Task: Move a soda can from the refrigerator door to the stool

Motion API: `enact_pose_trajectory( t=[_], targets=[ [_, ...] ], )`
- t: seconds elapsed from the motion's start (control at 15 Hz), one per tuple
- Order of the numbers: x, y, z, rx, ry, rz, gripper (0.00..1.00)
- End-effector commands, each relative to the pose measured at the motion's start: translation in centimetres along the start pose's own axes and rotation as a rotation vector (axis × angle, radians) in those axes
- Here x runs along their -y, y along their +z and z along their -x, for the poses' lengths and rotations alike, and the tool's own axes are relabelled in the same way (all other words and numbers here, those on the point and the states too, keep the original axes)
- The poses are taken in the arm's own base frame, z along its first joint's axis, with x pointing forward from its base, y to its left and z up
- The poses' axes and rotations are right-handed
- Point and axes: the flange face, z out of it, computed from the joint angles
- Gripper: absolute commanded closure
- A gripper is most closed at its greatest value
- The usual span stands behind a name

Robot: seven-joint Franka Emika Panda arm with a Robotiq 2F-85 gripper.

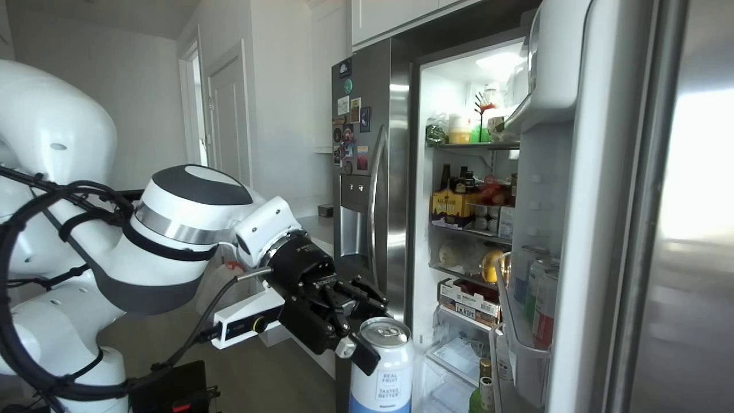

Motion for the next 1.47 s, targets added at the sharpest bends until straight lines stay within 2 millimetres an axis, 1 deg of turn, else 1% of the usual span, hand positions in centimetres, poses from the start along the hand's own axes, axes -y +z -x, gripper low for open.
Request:
enact_pose_trajectory(
  t=[0.0, 0.27, 0.53, 0.93, 1.4],
  targets=[
    [-0.3, 1.5, 1.1, -0.028, 0.076, 0.009, 0.53],
    [-0.9, 4.6, 3.7, -0.003, 0.135, 0.044, 0.53],
    [-2.3, 7.6, 5.7, 0.021, 0.167, 0.094, 0.53],
    [-4.9, 11.9, 8.2, 0.031, 0.159, 0.173, 0.53],
    [-6.2, 17.5, 11.3, 0.050, 0.112, 0.271, 0.53]
  ],
)
